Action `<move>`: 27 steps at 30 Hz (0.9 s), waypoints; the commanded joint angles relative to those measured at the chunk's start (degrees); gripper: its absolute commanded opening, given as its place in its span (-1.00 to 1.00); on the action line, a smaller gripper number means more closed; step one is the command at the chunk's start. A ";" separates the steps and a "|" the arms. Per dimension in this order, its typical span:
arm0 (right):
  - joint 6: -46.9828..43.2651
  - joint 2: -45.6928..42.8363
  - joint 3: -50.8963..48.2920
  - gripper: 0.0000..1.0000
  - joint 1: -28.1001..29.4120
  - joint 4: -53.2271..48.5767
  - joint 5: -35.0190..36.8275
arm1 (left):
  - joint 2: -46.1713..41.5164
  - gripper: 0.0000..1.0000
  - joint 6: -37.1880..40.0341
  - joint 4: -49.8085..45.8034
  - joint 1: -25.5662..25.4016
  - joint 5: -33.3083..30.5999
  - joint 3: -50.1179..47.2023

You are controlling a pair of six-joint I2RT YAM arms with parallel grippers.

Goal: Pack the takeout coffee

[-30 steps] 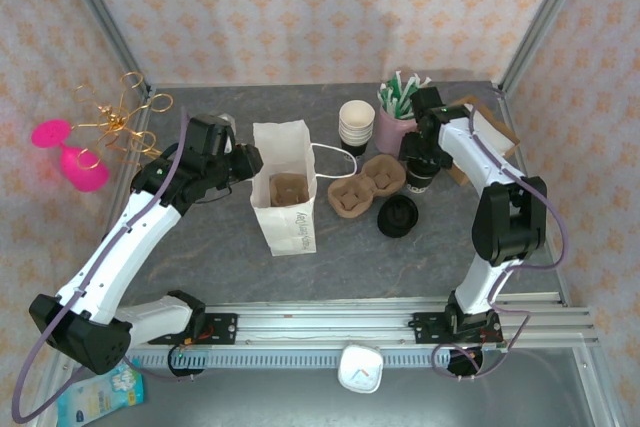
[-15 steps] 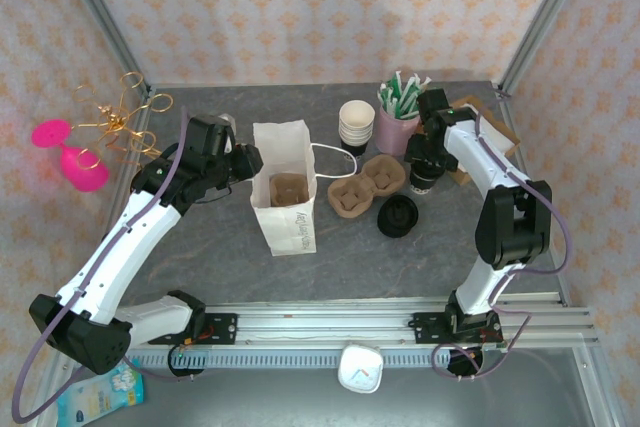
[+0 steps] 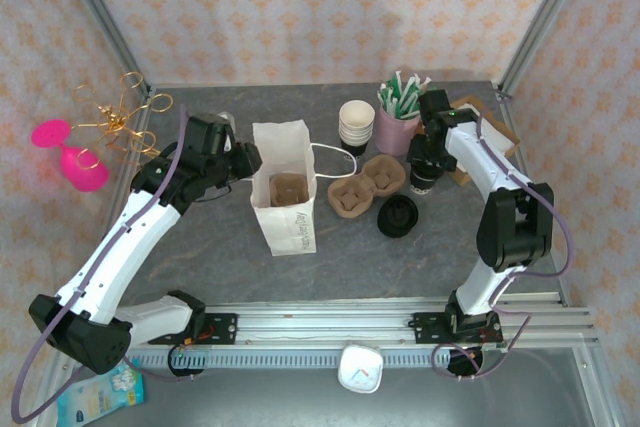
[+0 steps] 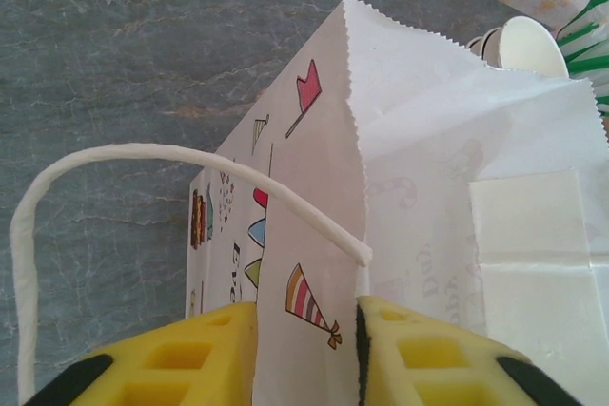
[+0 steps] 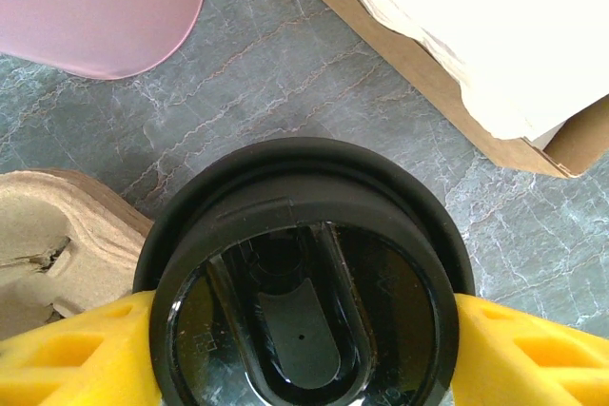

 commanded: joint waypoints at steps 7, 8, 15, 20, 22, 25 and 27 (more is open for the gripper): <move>1.13 -6.92 -0.89 0.35 -0.33 -4.09 0.22 | 0.68 -0.62 3.09 0.28 0.56 -4.86 2.03; 1.19 -7.54 -1.07 0.35 -0.38 -4.27 0.00 | 0.71 -0.64 3.22 0.39 0.61 -5.02 2.13; 2.59 -11.76 -1.37 0.33 1.40 -8.65 -0.04 | 1.59 -0.89 4.41 -0.41 0.57 -9.20 3.74; 4.19 -13.37 1.06 0.32 5.14 -12.92 0.97 | 2.75 -0.98 4.99 -0.45 0.59 -11.18 6.18; 5.06 -13.68 2.58 0.31 6.82 -14.79 1.19 | 3.36 -1.00 5.37 -0.53 0.65 -11.83 7.10; 6.37 -13.96 5.24 0.30 9.80 -17.18 1.19 | 3.98 -1.00 5.61 -0.17 1.03 -12.38 7.33; 7.51 -13.91 7.63 0.30 11.98 -18.69 1.28 | 4.25 -1.00 5.61 0.67 1.51 -11.06 7.07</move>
